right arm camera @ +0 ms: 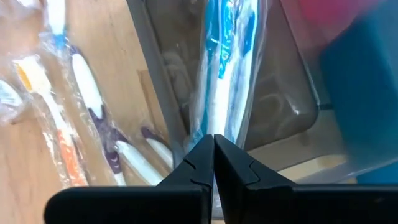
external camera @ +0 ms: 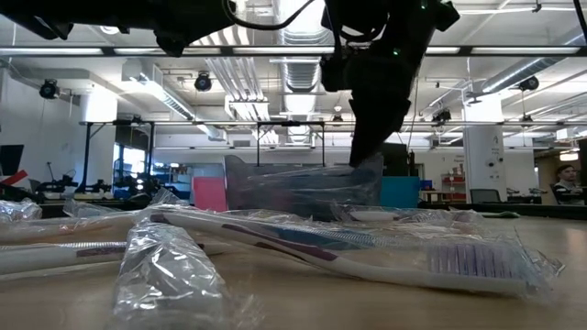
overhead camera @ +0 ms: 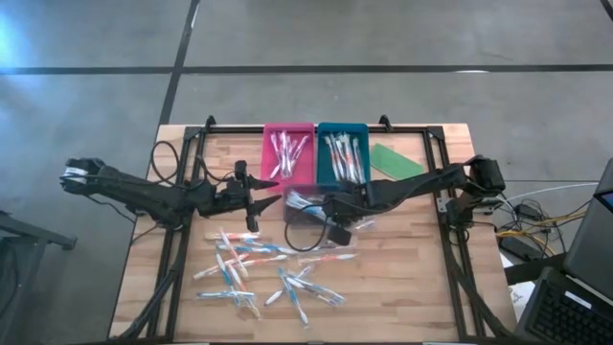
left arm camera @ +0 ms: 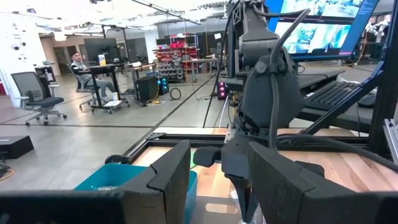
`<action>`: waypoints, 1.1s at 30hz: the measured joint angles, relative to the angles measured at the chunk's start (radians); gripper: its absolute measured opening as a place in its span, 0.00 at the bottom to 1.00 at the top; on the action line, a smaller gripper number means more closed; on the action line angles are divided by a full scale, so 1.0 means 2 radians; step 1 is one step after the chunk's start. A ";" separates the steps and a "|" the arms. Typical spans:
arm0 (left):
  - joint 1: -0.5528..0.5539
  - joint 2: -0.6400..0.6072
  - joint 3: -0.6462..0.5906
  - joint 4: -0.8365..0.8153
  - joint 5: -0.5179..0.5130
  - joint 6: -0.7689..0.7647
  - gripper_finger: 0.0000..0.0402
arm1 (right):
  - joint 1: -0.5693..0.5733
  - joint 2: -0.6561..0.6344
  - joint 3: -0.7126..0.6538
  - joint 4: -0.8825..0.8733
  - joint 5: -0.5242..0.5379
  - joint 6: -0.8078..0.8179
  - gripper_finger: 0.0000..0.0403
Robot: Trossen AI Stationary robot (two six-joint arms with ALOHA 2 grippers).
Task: Pick & Place Toothbrushes
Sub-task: Put the blue toothbrush into the transparent gray bin, then put the orange toothbrush into the blue bin
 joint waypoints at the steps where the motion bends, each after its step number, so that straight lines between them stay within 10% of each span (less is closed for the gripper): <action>1: 0.000 0.000 0.000 0.000 0.000 0.000 0.41 | 0.000 0.000 -0.003 0.002 -0.001 0.000 0.02; 33: 0.000 0.000 0.000 -0.008 0.000 0.000 0.41 | 0.066 -0.075 0.083 -0.077 0.029 -0.010 0.02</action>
